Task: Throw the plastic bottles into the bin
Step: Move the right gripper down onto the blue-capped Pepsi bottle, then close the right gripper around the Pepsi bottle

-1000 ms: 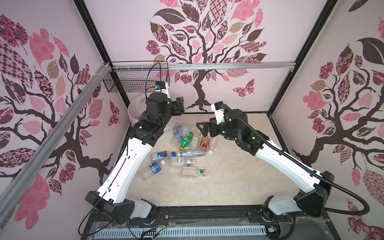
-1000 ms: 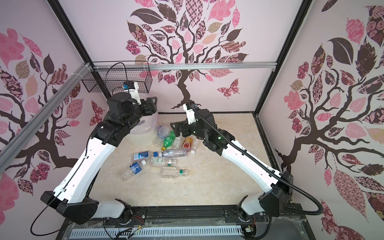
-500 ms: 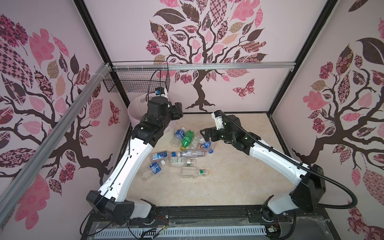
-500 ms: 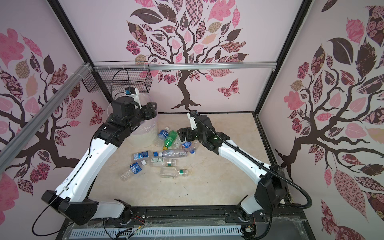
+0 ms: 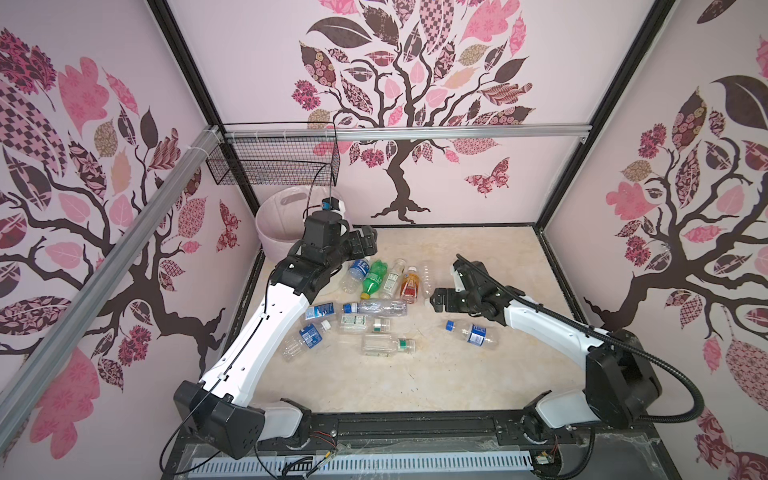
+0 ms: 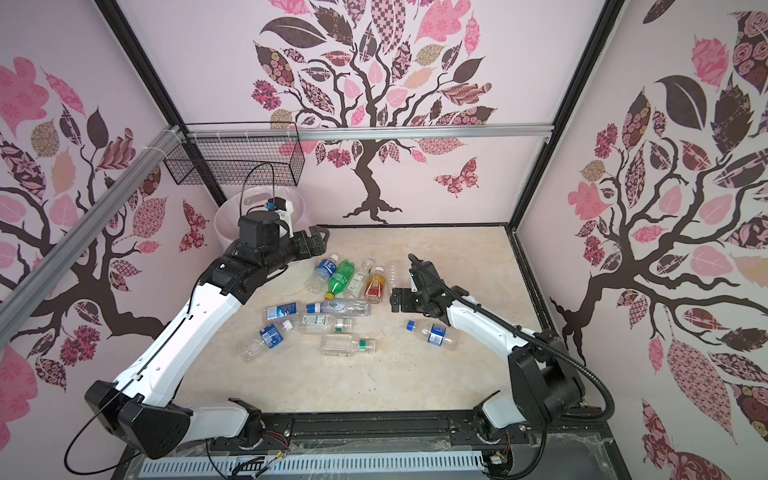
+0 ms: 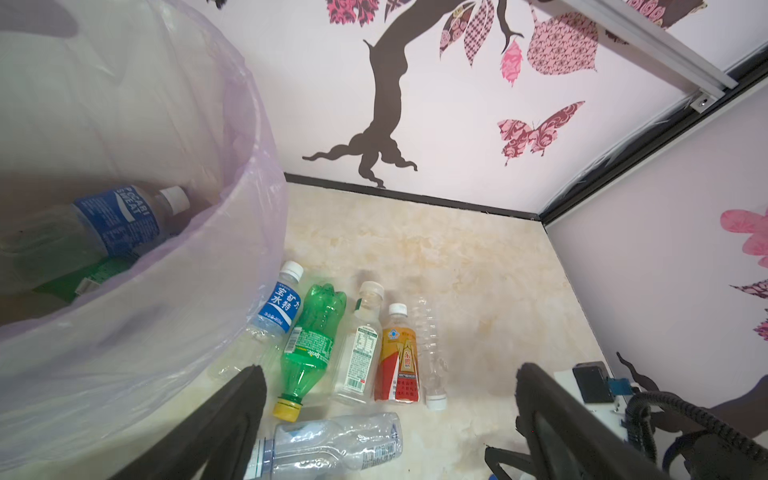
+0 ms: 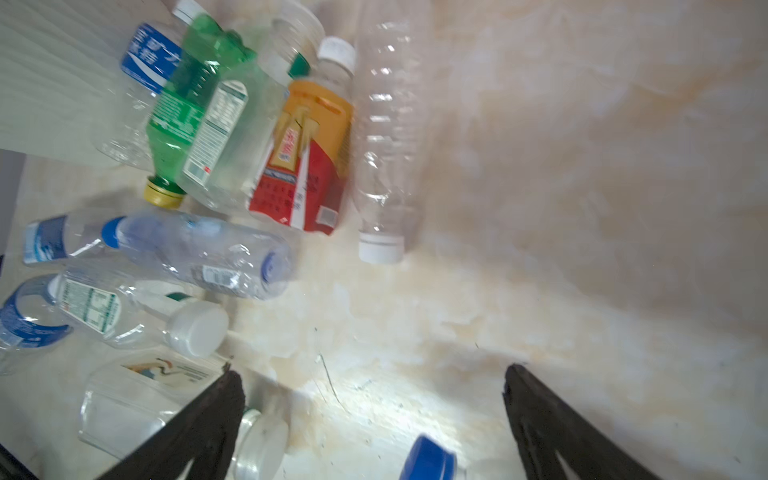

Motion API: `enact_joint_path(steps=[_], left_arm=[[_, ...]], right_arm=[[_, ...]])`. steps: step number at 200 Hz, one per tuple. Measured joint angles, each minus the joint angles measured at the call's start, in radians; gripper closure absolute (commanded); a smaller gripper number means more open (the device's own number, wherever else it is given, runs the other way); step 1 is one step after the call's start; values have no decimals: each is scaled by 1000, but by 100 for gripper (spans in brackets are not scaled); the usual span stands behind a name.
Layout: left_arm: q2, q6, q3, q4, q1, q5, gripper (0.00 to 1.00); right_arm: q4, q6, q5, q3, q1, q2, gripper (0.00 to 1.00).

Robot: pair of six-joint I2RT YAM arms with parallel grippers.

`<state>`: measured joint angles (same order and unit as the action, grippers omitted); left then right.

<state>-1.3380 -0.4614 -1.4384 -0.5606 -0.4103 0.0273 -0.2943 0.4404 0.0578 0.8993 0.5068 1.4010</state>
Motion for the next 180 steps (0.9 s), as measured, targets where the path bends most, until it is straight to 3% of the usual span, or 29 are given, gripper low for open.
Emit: enact_joint_path(steps=[72, 180], left_arm=[[1, -40, 49, 41, -24, -86, 3], [21, -63, 115, 79, -47, -134, 3]], right_arm=[[-114, 99, -251, -58, 0, -214, 0], [-257, 174, -164, -235, 13, -338, 3]])
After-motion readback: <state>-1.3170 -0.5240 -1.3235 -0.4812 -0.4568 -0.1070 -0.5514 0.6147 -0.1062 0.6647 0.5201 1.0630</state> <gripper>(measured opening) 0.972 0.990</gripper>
